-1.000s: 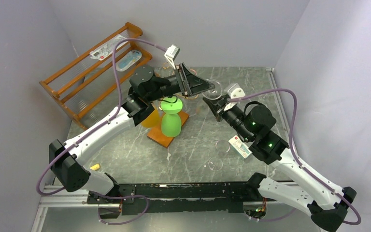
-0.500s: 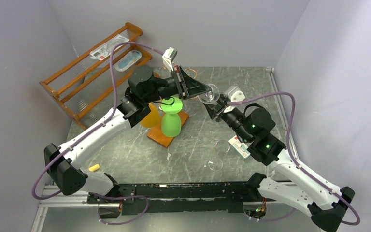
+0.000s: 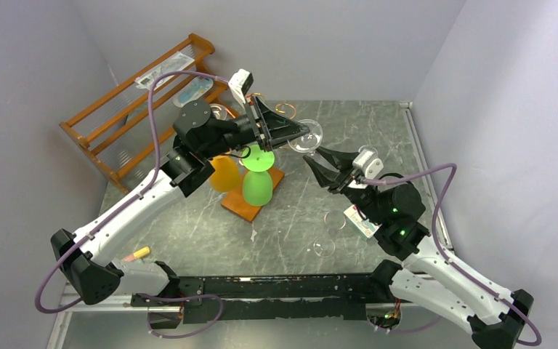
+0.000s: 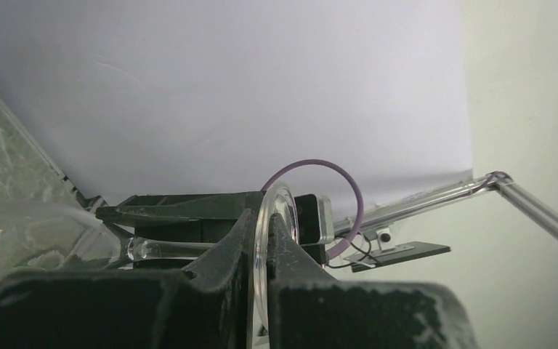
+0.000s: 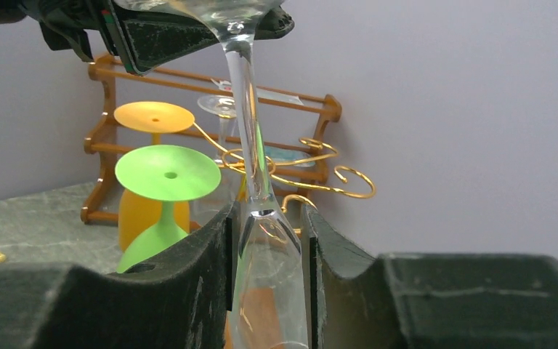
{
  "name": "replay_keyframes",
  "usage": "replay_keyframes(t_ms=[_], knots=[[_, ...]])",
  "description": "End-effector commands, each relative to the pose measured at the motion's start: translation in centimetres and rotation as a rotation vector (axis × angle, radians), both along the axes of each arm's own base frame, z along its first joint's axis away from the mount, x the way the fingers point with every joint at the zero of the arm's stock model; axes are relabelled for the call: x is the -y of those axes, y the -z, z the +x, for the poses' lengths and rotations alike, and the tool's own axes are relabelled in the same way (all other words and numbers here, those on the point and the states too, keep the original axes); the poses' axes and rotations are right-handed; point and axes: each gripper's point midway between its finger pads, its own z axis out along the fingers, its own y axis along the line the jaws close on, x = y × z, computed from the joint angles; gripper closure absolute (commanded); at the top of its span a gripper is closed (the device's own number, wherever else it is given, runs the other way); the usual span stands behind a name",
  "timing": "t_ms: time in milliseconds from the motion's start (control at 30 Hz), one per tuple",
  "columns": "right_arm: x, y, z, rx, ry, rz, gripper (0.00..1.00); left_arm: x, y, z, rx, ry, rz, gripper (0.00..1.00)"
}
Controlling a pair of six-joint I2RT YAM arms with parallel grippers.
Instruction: Place the wine glass upside down on the wine glass rack
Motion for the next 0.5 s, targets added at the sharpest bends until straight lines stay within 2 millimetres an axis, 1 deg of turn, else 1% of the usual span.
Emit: replay_keyframes(t_ms=[0,133,200,400,467], knots=[[-0.6,-0.9,-0.6,0.060,-0.040,-0.006,0.70,-1.6,-3.0,-1.1,0.006,0.022,-0.105,0.95],[-1.5,-1.1,0.0,0.072,-0.044,-0.035,0.65,-1.3,-2.3,-0.9,-0.013,0.024,-0.095,0.95],[-1.8,-1.1,0.3,0.080,-0.045,-0.045,0.66,-1.3,-2.1,-0.7,-0.018,0.016,-0.090,0.95],[-2.5,-1.1,-0.3,0.099,-0.093,-0.059,0.74,-1.2,-1.7,-0.6,-0.030,0.021,-0.087,0.95],[-2.5,-1.1,-0.3,0.101,-0.094,-0.054,0.83,-1.2,-1.5,-0.6,-0.035,0.020,-0.085,0.95]])
